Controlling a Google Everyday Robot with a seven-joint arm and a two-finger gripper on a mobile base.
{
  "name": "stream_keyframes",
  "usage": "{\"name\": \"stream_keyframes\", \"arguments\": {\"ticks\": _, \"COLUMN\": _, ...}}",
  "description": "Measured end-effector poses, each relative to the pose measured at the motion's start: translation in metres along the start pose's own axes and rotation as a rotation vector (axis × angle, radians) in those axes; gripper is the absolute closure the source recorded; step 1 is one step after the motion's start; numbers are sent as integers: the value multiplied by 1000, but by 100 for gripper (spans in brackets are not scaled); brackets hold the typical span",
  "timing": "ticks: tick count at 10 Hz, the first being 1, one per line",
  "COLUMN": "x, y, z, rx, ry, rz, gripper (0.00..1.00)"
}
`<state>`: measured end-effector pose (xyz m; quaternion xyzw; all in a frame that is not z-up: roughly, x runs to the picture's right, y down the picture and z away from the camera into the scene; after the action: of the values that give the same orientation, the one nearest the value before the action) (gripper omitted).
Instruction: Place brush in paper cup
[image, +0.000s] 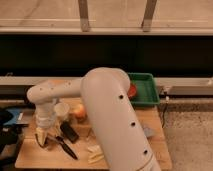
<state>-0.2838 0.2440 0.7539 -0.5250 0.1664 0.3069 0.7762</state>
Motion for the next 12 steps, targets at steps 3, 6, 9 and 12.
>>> {"name": "stream_keyframes", "arguments": {"ticks": 3, "x": 2, "y": -4, "z": 16, "rx": -29, "ry": 23, "rz": 10, "gripper": 35}}
{"name": "stream_keyframes", "arguments": {"ticks": 6, "x": 12, "y": -14, "z": 27, "rx": -61, "ry": 26, "rz": 38, "gripper": 35}}
{"name": "stream_keyframes", "arguments": {"ticks": 9, "x": 14, "y": -15, "z": 25, "rx": -53, "ry": 35, "rz": 35, "gripper": 53}}
{"name": "stream_keyframes", "arguments": {"ticks": 12, "x": 14, "y": -16, "z": 30, "rx": -39, "ry": 46, "rz": 63, "gripper": 81}}
